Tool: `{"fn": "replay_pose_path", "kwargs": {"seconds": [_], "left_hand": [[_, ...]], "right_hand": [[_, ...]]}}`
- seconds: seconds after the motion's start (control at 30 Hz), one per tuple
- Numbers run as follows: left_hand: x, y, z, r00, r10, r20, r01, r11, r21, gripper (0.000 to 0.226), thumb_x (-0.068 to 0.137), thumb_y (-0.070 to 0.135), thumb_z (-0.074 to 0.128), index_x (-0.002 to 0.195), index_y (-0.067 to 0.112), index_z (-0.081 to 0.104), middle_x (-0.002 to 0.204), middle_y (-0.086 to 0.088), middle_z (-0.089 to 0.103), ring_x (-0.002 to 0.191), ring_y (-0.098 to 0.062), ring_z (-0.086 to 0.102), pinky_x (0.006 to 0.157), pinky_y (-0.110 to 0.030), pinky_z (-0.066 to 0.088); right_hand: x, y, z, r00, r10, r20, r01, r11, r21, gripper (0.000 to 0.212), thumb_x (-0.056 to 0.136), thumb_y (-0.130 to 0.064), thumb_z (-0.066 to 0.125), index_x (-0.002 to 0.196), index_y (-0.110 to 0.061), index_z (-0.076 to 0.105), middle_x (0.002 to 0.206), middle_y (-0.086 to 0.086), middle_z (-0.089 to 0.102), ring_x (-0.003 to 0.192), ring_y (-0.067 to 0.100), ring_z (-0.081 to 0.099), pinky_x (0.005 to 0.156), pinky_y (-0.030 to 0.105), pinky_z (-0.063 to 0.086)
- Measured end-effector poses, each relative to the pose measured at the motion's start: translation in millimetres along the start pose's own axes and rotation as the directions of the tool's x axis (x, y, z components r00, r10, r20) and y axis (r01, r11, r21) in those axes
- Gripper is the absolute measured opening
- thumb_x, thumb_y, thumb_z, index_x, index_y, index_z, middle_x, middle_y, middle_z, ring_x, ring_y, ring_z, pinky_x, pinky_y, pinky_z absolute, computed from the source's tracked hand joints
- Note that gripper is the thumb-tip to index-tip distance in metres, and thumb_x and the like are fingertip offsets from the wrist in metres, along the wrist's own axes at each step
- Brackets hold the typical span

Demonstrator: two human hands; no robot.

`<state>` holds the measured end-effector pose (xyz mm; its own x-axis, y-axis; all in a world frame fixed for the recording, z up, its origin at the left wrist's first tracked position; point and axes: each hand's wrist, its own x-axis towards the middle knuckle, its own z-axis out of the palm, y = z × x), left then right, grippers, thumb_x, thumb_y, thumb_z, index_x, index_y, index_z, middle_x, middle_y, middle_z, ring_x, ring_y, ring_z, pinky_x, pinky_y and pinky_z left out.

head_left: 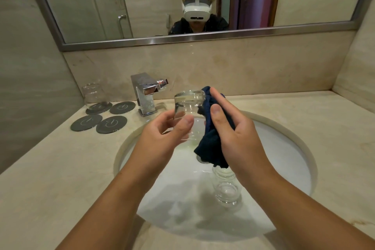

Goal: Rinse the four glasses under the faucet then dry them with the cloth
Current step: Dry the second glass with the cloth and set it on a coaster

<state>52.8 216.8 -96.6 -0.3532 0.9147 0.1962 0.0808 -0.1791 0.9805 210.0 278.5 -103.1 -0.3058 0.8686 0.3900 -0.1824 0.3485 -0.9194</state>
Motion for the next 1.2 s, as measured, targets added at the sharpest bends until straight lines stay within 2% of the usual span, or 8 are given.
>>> {"fn": "replay_pose_path", "kwargs": {"seconds": [0.17, 0.27, 0.37, 0.57, 0.77, 0.93, 1.03, 1.2], "left_hand": [[-0.4, 5.6, 3.5, 0.998, -0.036, 0.042, 0.045, 0.966, -0.256, 0.071, 0.073, 0.052, 0.073, 0.130, 0.011, 0.066, 0.116, -0.012, 0.079, 0.107, -0.024, 0.076, 0.093, -0.031, 0.063], [1.7, 2.5, 4.5, 1.000, -0.020, -0.003, 0.019, 0.987, -0.159, 0.080, 0.069, 0.062, 0.069, 0.133, 0.016, 0.061, 0.113, 0.000, 0.081, 0.107, -0.015, 0.076, 0.095, -0.031, 0.061], [3.7, -2.8, 2.9, 0.999, 0.000, -0.036, 0.000, 1.000, -0.018, 0.065, 0.074, 0.069, 0.065, 0.123, 0.027, 0.070, 0.108, 0.009, 0.078, 0.103, -0.007, 0.074, 0.094, -0.031, 0.057], [0.1, -1.3, 3.1, 1.000, 0.026, 0.002, -0.026, 0.996, 0.081, 0.033, 0.081, 0.067, 0.081, 0.101, 0.040, 0.078, 0.104, 0.019, 0.079, 0.103, -0.005, 0.075, 0.091, -0.026, 0.059], [-0.6, 5.0, 3.4, 0.999, -0.043, 0.033, 0.050, 0.966, -0.255, 0.067, 0.075, 0.051, 0.080, 0.130, 0.015, 0.066, 0.117, -0.012, 0.079, 0.104, -0.024, 0.074, 0.089, -0.028, 0.063], [0.7, 1.8, 6.5, 0.999, -0.045, 0.001, 0.045, 0.996, -0.071, 0.061, 0.080, 0.058, 0.065, 0.131, 0.026, 0.066, 0.118, 0.002, 0.078, 0.112, -0.015, 0.073, 0.096, -0.031, 0.060], [4.8, -0.4, 6.5, 0.997, -0.074, -0.037, 0.073, 0.997, -0.022, 0.040, 0.099, 0.049, 0.059, 0.129, 0.026, 0.072, 0.123, -0.002, 0.076, 0.112, -0.017, 0.072, 0.093, -0.031, 0.058], [-2.2, 1.7, 5.6, 1.000, 0.004, 0.023, -0.006, 0.996, 0.092, 0.031, 0.082, 0.062, 0.069, 0.101, 0.041, 0.081, 0.106, 0.018, 0.079, 0.105, -0.004, 0.073, 0.100, -0.029, 0.056]], "right_hand": [[5.7, 3.3, 1.5, 0.998, 0.067, -0.020, -0.064, 0.990, 0.127, 0.042, 0.101, -0.050, 0.058, 0.142, -0.042, 0.065, 0.140, -0.016, 0.069, 0.133, 0.010, 0.063, 0.116, 0.043, 0.047], [5.6, 4.3, 0.6, 0.996, 0.063, -0.055, -0.058, 0.994, 0.093, 0.040, 0.105, -0.048, 0.059, 0.144, -0.041, 0.064, 0.140, -0.020, 0.068, 0.133, 0.004, 0.062, 0.115, 0.040, 0.050], [3.7, -0.6, -1.3, 0.995, 0.073, -0.068, -0.069, 0.996, 0.053, 0.038, 0.108, -0.041, 0.056, 0.146, -0.043, 0.061, 0.142, -0.024, 0.065, 0.123, -0.008, 0.062, 0.085, 0.021, 0.061], [0.1, -1.5, -0.9, 1.000, 0.000, -0.017, -0.001, 1.000, -0.022, 0.043, 0.107, -0.038, 0.058, 0.149, -0.045, 0.057, 0.142, -0.028, 0.062, 0.126, -0.021, 0.053, 0.097, 0.005, 0.046], [4.4, -0.4, 0.2, 0.998, 0.056, -0.040, -0.053, 0.996, 0.072, 0.044, 0.102, -0.053, 0.055, 0.145, -0.045, 0.062, 0.142, -0.017, 0.068, 0.132, 0.008, 0.063, 0.112, 0.045, 0.052], [3.0, -3.2, -2.7, 0.995, 0.066, -0.074, -0.061, 0.996, 0.062, 0.037, 0.109, -0.043, 0.056, 0.145, -0.044, 0.062, 0.141, -0.022, 0.066, 0.111, -0.008, 0.068, 0.073, 0.018, 0.061], [1.6, -3.4, -3.3, 0.996, 0.026, -0.084, -0.026, 1.000, -0.002, 0.040, 0.108, -0.040, 0.056, 0.147, -0.045, 0.059, 0.144, -0.028, 0.061, 0.131, -0.015, 0.053, 0.101, 0.012, 0.051], [-0.3, -2.1, -0.1, 1.000, -0.017, -0.023, 0.016, 0.997, -0.071, 0.043, 0.108, -0.032, 0.058, 0.149, -0.042, 0.057, 0.134, -0.035, 0.062, 0.122, -0.025, 0.052, 0.092, -0.001, 0.040]]}}
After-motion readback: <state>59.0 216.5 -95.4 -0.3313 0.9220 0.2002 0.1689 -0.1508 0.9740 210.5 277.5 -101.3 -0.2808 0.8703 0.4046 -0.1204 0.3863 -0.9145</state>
